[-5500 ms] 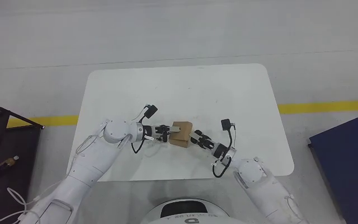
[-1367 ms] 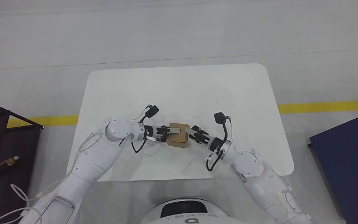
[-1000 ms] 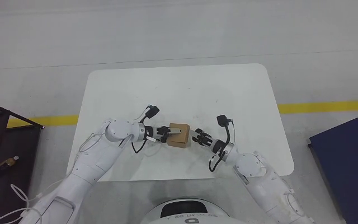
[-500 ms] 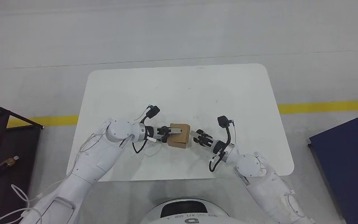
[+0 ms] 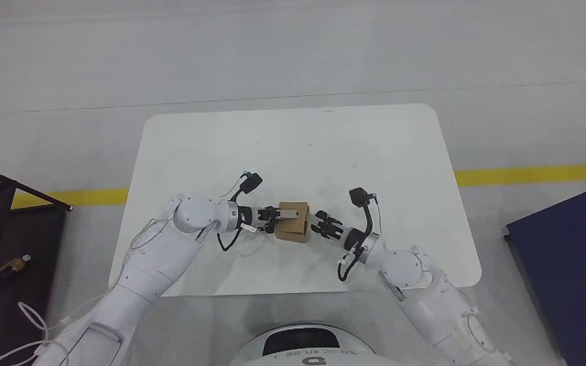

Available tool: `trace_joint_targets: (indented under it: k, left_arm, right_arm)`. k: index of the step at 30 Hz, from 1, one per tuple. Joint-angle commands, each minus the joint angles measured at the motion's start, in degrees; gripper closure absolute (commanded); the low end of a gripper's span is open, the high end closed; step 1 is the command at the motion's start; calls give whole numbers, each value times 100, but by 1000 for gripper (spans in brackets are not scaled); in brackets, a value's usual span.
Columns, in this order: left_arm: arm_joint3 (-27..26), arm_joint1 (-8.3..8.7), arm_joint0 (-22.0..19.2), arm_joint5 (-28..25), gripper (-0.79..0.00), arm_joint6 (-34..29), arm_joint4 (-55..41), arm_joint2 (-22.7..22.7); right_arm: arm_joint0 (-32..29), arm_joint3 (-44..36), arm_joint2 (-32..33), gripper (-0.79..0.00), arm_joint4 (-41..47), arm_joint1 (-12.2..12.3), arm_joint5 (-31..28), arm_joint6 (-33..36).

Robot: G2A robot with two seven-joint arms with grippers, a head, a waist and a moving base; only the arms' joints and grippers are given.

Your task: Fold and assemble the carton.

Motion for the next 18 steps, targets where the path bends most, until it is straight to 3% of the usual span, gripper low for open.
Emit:
trace_joint_targets:
  k: [1, 18]
  left_arm:
    - [5, -1, -4, -1, -785, -4, -1, 0]
    - [157, -35, -103, 41, -785, -12, 216, 129]
  right_arm:
    - [7, -10, -9, -351, -8, 1, -3, 19]
    - [90, 93, -58, -369, -18, -3, 115, 28]
